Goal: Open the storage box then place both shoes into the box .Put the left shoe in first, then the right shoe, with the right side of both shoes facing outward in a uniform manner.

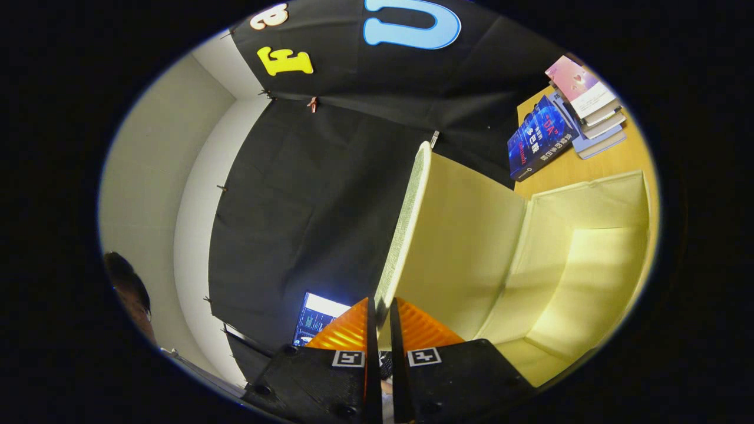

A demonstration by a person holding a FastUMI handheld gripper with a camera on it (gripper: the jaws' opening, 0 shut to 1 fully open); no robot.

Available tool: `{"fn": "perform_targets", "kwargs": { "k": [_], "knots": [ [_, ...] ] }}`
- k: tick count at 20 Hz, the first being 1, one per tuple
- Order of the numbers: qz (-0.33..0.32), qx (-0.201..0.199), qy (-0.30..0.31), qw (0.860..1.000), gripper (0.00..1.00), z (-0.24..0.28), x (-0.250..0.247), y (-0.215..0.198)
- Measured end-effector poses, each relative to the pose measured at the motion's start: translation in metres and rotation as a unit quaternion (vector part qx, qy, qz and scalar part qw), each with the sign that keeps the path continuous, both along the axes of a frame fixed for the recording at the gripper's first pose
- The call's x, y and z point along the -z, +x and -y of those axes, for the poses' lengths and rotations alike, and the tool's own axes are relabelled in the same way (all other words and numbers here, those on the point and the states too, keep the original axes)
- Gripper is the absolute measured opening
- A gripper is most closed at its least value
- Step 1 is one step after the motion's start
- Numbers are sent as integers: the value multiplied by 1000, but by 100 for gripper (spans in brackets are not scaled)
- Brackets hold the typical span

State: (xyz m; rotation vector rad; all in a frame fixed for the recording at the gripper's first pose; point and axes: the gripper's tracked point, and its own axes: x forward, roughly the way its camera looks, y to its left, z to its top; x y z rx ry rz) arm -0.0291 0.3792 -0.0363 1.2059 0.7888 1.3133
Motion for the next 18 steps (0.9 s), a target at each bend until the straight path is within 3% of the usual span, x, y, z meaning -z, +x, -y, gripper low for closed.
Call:
{"fn": "perform_targets", "kwargs": {
  "k": [4, 7, 9, 13, 18],
  "knots": [
    [4, -11, -8, 1000, 34, -21, -1, -2],
    [4, -11, -18, 1000, 78, -25, 3, -1],
    [10, 3, -29, 1000, 93, -23, 9, 4],
    [26, 39, -88, 995, 96, 3, 36, 18],
    [28, 93, -206, 974, 97, 79, 94, 30]
  ]
}}
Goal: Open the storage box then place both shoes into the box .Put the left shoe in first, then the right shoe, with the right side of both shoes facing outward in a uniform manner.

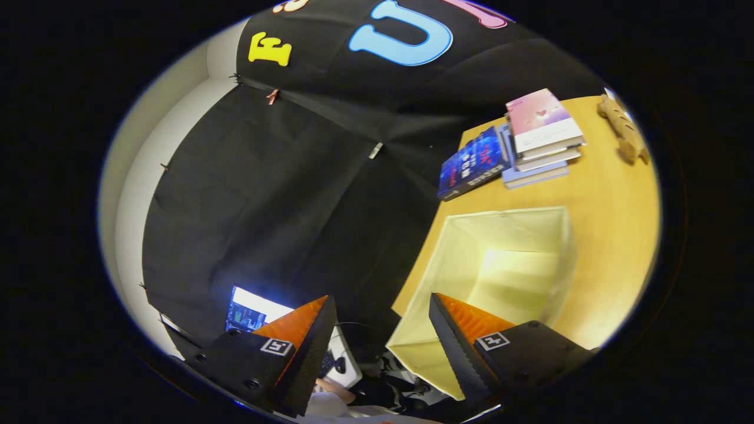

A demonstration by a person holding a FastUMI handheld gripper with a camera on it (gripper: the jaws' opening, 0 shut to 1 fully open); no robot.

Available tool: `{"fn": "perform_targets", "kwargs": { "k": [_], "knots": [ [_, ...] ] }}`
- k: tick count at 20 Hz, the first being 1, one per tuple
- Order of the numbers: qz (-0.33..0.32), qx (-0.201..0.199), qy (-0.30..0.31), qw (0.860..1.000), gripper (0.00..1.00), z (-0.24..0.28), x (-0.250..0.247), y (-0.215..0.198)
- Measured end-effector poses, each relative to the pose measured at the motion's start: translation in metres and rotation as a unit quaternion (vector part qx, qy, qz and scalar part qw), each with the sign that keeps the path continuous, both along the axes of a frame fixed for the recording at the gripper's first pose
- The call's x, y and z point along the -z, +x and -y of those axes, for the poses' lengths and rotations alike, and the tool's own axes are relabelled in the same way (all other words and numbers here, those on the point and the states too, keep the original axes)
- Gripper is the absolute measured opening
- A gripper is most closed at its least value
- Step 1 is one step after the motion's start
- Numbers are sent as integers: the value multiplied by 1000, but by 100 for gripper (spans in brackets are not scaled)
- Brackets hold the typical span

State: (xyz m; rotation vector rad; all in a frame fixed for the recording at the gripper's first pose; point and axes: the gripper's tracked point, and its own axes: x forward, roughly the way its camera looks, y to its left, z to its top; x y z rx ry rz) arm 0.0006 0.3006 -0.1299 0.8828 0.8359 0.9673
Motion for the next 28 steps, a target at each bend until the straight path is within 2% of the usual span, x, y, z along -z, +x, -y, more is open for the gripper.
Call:
{"fn": "perform_targets", "kwargs": {
  "k": [4, 8, 10, 13, 16, 17, 21, 23, 25, 26, 27, 28],
  "knots": [
    [-11, 65, -68, 995, 97, 78, 41, 16],
    [-38, 127, -123, 984, 96, 160, 83, 22],
    [-58, 148, -159, 974, 96, 198, 109, 21],
    [-95, 171, -233, 953, 96, 262, 156, 10],
    [-116, 166, -280, 938, 91, 287, 194, -2],
    [-119, 159, -295, 934, 83, 292, 208, -7],
    [-150, 130, -336, 921, 67, 296, 261, -15],
    [-168, 127, -332, 920, 67, 289, 277, -9],
    [-183, 124, -348, 911, 67, 291, 297, -5],
    [-186, 121, -362, 906, 63, 293, 305, -4],
    [-194, 109, -372, 901, 52, 291, 314, -7],
    [-199, 100, -372, 901, 52, 287, 319, -8]
  ]
}}
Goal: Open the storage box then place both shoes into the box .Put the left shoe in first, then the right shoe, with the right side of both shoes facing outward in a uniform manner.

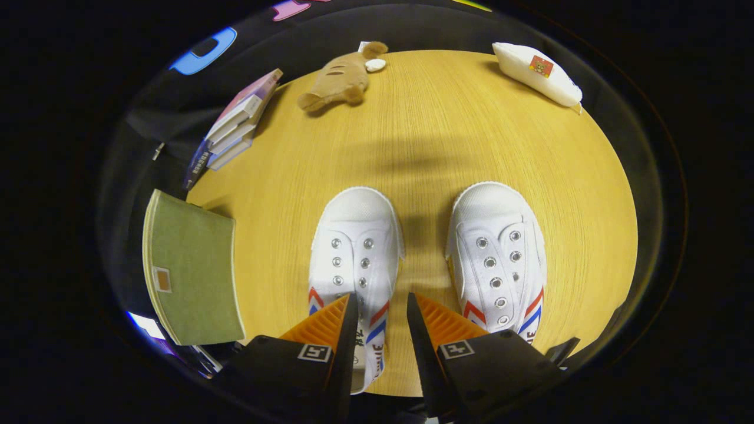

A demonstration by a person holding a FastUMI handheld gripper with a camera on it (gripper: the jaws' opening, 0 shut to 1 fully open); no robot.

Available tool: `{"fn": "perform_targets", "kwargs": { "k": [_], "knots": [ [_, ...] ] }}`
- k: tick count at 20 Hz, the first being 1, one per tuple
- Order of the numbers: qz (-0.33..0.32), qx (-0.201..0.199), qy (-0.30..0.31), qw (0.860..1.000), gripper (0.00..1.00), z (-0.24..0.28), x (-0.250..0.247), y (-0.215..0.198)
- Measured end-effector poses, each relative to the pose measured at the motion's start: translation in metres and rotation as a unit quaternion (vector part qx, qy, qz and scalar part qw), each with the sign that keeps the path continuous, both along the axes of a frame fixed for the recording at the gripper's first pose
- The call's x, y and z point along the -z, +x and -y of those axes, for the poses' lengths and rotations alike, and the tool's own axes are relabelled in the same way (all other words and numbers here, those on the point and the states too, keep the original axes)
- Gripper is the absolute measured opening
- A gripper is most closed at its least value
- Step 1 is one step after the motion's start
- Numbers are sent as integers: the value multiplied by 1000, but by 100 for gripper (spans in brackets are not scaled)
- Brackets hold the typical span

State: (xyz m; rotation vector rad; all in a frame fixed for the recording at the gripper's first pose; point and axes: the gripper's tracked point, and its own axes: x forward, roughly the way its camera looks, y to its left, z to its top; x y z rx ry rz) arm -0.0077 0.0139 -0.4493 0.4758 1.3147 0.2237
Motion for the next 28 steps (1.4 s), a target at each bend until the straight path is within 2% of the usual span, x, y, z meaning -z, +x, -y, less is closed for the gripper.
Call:
{"fn": "perform_targets", "kwargs": {
  "k": [2, 3, 4, 6, 8, 10, 13, 19, 24, 28],
  "knots": [
    [-6, -21, 4, 1000, 50, -10, 6, -3],
    [-6, -28, 0, 1000, 37, -8, 5, -3],
    [-11, -26, -2, 1000, 33, -9, 7, -4],
    [-15, -15, 8, 1000, 18, -7, 6, -4],
    [-21, 3, 21, 1000, 8, -6, 3, -7],
    [-27, 25, 29, 999, 7, -6, 0, -10],
    [-24, 38, 32, 998, 7, -5, -9, -16],
    [-1, 71, 97, 993, 7, -24, -81, -9],
    [49, 56, 128, 989, 7, -57, -168, 11],
    [88, 43, 173, 980, 7, -106, -240, 29]
  ]
}}
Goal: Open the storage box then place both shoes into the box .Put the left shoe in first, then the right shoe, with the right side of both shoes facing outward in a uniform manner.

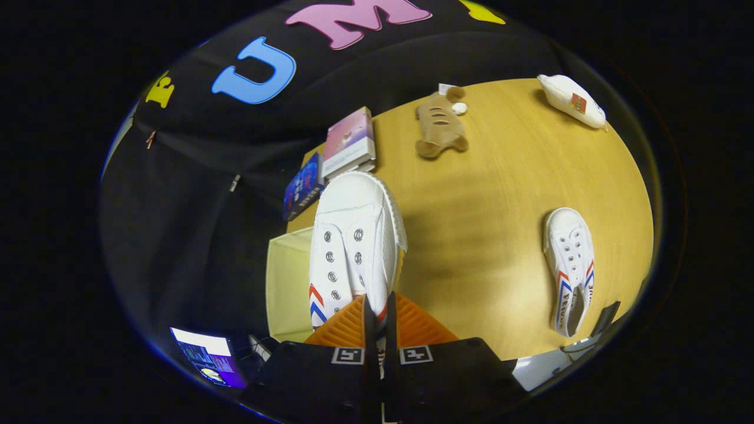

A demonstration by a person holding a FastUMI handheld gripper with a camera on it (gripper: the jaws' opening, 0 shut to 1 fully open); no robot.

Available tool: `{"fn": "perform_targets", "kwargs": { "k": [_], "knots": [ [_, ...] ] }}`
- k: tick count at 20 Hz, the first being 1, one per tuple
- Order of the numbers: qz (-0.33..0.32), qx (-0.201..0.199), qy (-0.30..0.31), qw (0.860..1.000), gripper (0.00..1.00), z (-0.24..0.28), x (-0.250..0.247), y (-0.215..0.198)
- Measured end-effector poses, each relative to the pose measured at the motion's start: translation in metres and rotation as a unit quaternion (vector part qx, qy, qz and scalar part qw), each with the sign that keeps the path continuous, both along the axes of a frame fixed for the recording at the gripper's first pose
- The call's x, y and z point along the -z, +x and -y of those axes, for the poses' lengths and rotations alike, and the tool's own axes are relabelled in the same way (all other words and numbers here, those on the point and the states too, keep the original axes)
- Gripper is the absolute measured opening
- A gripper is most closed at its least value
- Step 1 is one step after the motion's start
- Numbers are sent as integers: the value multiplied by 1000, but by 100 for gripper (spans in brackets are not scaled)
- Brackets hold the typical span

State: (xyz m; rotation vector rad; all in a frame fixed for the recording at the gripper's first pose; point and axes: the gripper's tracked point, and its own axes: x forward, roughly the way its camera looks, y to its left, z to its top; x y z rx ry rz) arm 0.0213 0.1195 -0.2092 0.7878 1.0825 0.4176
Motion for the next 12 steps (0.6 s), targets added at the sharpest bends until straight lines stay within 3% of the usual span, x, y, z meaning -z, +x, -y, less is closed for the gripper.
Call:
{"fn": "perform_targets", "kwargs": {
  "k": [6, 12],
  "knots": [
    [-6, -31, 44, 999, 7, -102, -45, 3],
    [-62, -60, 3, 996, 7, -187, -14, -8]
  ]
}}
